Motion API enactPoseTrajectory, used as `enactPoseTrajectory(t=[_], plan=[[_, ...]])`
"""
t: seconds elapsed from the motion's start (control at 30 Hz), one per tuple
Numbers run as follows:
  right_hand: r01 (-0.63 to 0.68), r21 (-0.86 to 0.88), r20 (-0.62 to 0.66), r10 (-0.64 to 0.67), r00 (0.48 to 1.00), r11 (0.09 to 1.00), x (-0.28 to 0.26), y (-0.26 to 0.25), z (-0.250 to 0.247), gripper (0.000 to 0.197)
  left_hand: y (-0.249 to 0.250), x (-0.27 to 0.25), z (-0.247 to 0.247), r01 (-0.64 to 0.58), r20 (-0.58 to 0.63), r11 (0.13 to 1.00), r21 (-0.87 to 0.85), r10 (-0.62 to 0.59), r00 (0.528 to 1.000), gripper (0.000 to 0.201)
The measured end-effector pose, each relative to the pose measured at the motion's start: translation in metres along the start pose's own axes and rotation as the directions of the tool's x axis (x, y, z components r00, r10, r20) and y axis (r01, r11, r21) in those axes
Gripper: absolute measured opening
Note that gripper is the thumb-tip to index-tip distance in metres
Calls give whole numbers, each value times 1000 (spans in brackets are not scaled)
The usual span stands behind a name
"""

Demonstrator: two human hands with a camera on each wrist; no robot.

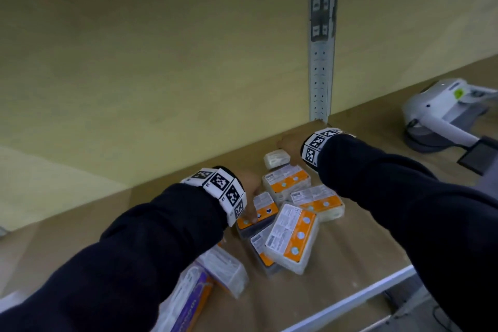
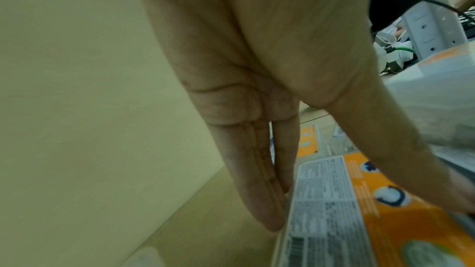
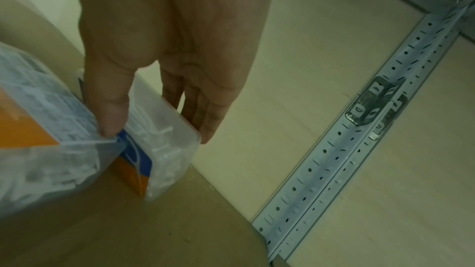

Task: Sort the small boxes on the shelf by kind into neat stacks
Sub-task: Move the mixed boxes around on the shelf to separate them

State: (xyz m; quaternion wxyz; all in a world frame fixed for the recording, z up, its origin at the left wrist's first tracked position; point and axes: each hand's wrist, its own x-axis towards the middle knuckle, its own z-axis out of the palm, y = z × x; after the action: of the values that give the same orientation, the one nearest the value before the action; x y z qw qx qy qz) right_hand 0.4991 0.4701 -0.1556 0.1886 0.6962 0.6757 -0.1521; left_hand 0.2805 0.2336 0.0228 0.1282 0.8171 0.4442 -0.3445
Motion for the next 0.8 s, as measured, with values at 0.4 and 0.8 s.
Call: enactPoseTrajectory(t=[0.4, 0.8], plan=[[3, 3, -186, -2, 983, 1000, -196, -6, -52, 42, 16, -1, 7, 94, -67, 983, 157, -84, 994, 15], [124, 109, -245, -94, 965, 986, -284, -30, -83, 51, -12, -14, -1, -88, -61, 993, -84, 83, 995, 9]])
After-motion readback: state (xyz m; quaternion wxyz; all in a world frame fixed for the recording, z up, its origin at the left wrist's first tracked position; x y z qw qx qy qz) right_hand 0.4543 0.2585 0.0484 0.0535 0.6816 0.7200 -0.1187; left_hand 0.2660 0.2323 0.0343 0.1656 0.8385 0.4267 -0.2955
